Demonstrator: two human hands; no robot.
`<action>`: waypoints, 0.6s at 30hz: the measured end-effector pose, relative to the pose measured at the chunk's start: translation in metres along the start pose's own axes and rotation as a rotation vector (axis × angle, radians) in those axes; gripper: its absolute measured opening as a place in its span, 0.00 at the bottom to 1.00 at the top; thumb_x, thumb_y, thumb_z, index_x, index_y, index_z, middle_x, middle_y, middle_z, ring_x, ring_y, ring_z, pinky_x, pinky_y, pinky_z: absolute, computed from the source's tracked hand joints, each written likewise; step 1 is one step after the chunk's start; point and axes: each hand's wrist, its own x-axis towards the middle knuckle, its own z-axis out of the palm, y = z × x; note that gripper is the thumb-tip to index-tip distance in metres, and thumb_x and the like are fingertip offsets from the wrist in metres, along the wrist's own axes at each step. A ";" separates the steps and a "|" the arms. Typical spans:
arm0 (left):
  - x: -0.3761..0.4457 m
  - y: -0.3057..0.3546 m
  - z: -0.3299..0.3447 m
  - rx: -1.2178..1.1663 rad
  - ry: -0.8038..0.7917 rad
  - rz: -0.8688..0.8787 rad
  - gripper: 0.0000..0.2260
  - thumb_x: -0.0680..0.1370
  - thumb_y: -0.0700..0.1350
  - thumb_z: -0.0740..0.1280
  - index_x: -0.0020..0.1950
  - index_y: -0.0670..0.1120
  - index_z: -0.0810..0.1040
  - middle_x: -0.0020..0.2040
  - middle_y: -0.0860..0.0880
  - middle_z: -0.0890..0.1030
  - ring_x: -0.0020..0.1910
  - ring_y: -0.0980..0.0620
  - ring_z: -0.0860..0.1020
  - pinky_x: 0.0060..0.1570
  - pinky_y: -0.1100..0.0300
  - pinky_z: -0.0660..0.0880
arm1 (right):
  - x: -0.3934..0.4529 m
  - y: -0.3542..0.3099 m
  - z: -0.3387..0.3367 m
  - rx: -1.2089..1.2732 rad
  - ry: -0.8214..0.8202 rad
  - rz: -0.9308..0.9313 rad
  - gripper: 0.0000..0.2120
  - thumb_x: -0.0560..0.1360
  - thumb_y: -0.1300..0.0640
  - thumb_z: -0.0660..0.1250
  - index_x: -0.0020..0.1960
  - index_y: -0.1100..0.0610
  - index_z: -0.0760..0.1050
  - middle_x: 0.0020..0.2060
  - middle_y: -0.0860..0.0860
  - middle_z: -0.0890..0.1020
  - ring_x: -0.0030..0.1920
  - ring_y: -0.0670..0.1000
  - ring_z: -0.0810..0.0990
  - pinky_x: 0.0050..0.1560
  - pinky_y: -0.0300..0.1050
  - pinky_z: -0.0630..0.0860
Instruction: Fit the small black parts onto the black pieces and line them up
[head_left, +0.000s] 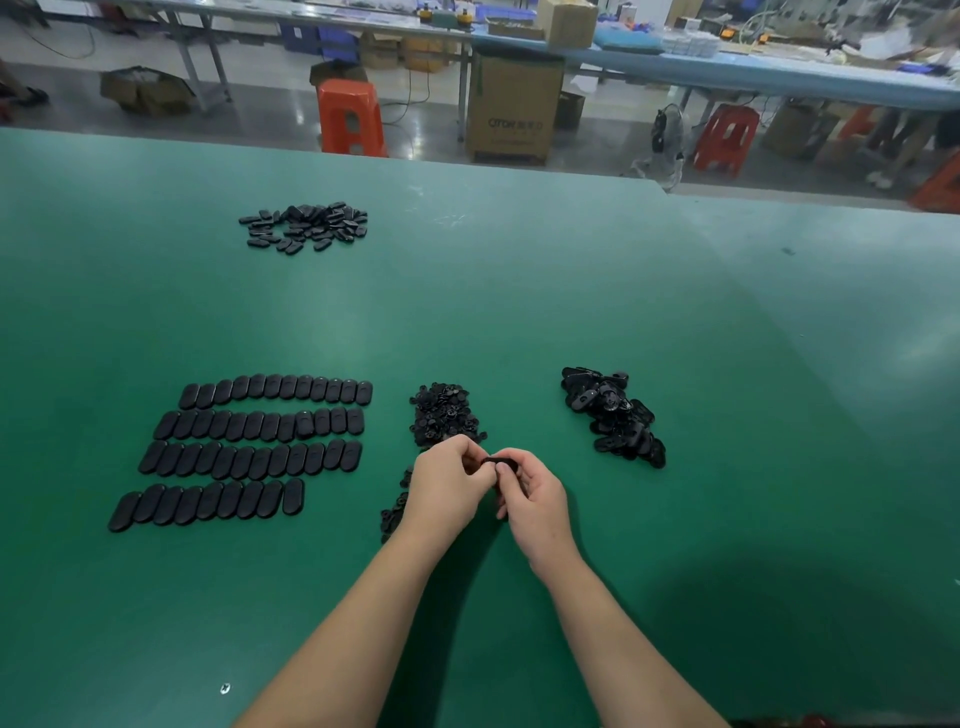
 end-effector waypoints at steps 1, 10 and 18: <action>-0.001 0.000 0.001 0.003 0.008 0.010 0.03 0.74 0.46 0.72 0.42 0.49 0.80 0.37 0.55 0.81 0.38 0.58 0.78 0.36 0.68 0.71 | 0.000 0.000 0.000 0.011 0.005 -0.002 0.09 0.82 0.63 0.64 0.51 0.52 0.80 0.36 0.49 0.83 0.30 0.48 0.74 0.32 0.44 0.75; -0.004 -0.005 0.001 0.091 -0.009 0.216 0.03 0.78 0.41 0.68 0.49 0.47 0.80 0.43 0.54 0.81 0.41 0.56 0.77 0.39 0.71 0.68 | 0.002 0.003 0.001 -0.003 0.050 0.013 0.06 0.82 0.60 0.65 0.51 0.51 0.79 0.38 0.45 0.82 0.36 0.43 0.77 0.40 0.44 0.74; -0.012 -0.015 -0.005 0.332 0.038 0.438 0.10 0.79 0.43 0.66 0.60 0.50 0.79 0.50 0.52 0.80 0.48 0.49 0.79 0.46 0.52 0.76 | 0.001 0.000 -0.002 0.014 -0.052 0.015 0.09 0.83 0.59 0.63 0.50 0.49 0.80 0.32 0.43 0.79 0.31 0.44 0.73 0.33 0.39 0.70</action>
